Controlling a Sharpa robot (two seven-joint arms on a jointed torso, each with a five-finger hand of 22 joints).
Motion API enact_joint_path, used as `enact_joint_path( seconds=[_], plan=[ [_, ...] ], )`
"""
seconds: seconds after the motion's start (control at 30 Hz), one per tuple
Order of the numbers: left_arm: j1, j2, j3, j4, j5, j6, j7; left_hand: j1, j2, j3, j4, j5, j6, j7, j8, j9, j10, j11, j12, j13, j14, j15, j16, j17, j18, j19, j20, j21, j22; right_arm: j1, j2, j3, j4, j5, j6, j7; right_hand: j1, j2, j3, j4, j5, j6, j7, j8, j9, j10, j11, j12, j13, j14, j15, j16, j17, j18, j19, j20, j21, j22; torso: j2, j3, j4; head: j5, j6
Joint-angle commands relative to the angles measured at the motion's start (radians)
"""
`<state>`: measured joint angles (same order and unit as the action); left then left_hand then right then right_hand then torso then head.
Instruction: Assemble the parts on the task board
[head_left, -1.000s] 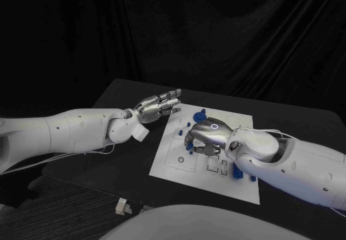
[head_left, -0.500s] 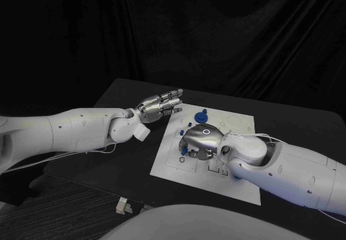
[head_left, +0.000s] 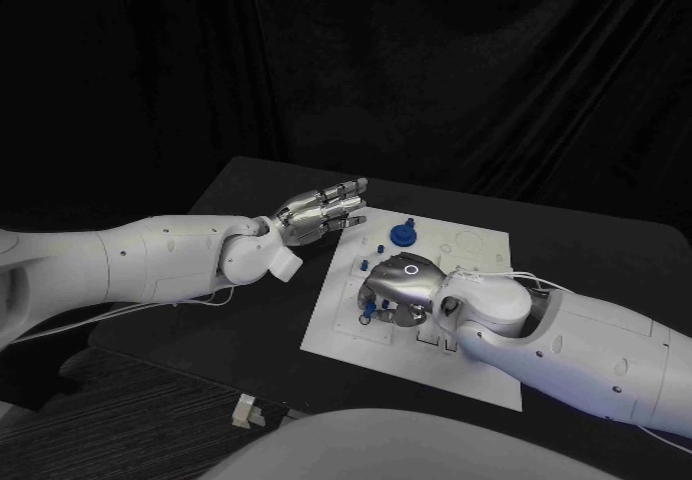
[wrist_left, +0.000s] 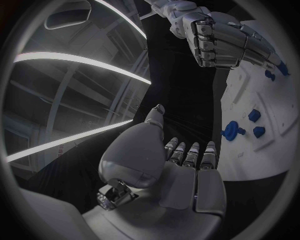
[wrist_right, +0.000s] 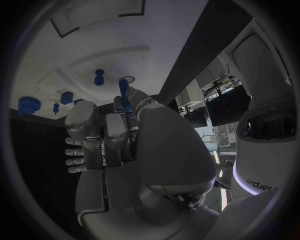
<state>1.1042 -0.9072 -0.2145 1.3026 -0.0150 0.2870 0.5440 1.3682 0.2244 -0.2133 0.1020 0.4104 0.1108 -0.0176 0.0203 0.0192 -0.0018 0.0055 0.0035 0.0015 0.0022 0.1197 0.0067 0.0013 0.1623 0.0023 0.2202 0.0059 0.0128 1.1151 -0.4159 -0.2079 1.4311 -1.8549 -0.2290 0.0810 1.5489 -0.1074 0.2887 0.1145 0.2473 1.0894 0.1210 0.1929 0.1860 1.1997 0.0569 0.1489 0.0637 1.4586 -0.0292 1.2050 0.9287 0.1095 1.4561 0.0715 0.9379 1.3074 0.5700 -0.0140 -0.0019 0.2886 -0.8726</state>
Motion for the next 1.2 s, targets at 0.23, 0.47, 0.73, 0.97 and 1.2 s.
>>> enact_joint_path(
  seconds=[0.23, 0.47, 0.73, 0.97, 1.2],
  plan=[
    [-0.001, 0.002, 0.001, 0.001, 0.007, 0.011, 0.011, -0.006, 0.007, -0.006, -0.001, 0.007, -0.001, 0.009, 0.005, 0.001, 0.002, -0.004, -0.003, -0.001, -0.002, 0.006, -0.007, -0.001, 0.011, 0.002, 0.006, -0.001, 0.001, -0.013, 0.003, 0.001, 0.003, -0.01, 0.009, -0.02, 0.002, -0.007, 0.007, 0.001, 0.003, -0.004, 0.002, -0.006, 0.002, 0.002, 0.003, -0.003, 0.001, 0.002, 0.004, 0.003, -0.002, -0.004, -0.003, 0.001, 0.003, 0.121, 0.0, 0.0001, -0.0001, 0.0, 0.0],
    [-0.001, 0.003, 0.001, -0.001, 0.007, 0.013, 0.01, -0.006, 0.007, -0.006, -0.001, 0.007, -0.001, 0.009, 0.005, 0.001, 0.002, -0.004, -0.003, -0.001, -0.002, 0.006, -0.007, -0.001, 0.011, 0.002, 0.006, -0.001, 0.001, -0.019, 0.009, 0.001, 0.0, -0.01, 0.004, -0.019, 0.002, -0.007, 0.008, 0.001, 0.003, -0.005, 0.002, -0.007, 0.002, 0.003, 0.004, -0.003, 0.001, 0.002, 0.004, 0.004, -0.001, -0.004, -0.003, 0.001, 0.003, 0.121, 0.0, -0.0002, -0.0001, -0.002, 0.0],
    [-0.001, 0.006, 0.001, -0.002, 0.007, 0.016, 0.009, -0.006, 0.007, -0.006, -0.001, 0.007, -0.001, 0.009, 0.005, 0.001, 0.002, -0.004, -0.003, -0.001, -0.002, 0.006, -0.007, -0.001, 0.011, 0.002, 0.006, -0.001, 0.001, -0.022, 0.014, 0.001, -0.006, -0.01, 0.001, -0.025, 0.003, -0.007, 0.011, -0.001, 0.003, -0.005, 0.002, -0.008, 0.002, 0.007, 0.003, -0.002, 0.002, 0.002, 0.004, 0.004, -0.001, -0.004, -0.003, 0.001, 0.004, 0.121, 0.0, 0.0, 0.0, -0.004, 0.0],
    [-0.001, 0.007, 0.001, -0.005, 0.007, 0.018, 0.007, -0.008, 0.009, -0.006, 0.0, 0.007, -0.001, 0.011, 0.005, 0.001, 0.002, -0.004, -0.003, -0.001, -0.002, 0.006, -0.007, -0.001, 0.01, 0.002, 0.006, -0.001, 0.001, -0.026, 0.014, 0.001, -0.012, -0.01, 0.016, -0.036, 0.001, -0.01, 0.014, -0.003, 0.002, -0.011, 0.004, -0.014, 0.001, 0.005, 0.005, -0.006, 0.002, 0.001, 0.005, 0.002, -0.003, -0.003, -0.004, 0.002, 0.002, 0.121, 0.0, -0.0002, 0.0, -0.005, 0.0],
    [-0.001, 0.009, 0.001, -0.007, 0.007, 0.02, 0.006, -0.008, 0.009, -0.006, 0.0, 0.007, -0.001, 0.011, 0.005, 0.001, 0.002, -0.004, -0.003, -0.001, -0.002, 0.006, -0.007, -0.001, 0.01, 0.002, 0.006, -0.001, 0.001, -0.029, 0.012, 0.001, -0.011, -0.01, 0.04, -0.051, -0.016, -0.025, 0.029, -0.003, -0.003, -0.065, 0.005, -0.053, -0.011, -0.05, 0.018, -0.036, 0.0, -0.012, 0.016, -0.008, -0.018, -0.001, -0.015, 0.01, -0.024, 0.115, 0.0, -0.0001, -0.0003, -0.005, 0.0]
  ],
)
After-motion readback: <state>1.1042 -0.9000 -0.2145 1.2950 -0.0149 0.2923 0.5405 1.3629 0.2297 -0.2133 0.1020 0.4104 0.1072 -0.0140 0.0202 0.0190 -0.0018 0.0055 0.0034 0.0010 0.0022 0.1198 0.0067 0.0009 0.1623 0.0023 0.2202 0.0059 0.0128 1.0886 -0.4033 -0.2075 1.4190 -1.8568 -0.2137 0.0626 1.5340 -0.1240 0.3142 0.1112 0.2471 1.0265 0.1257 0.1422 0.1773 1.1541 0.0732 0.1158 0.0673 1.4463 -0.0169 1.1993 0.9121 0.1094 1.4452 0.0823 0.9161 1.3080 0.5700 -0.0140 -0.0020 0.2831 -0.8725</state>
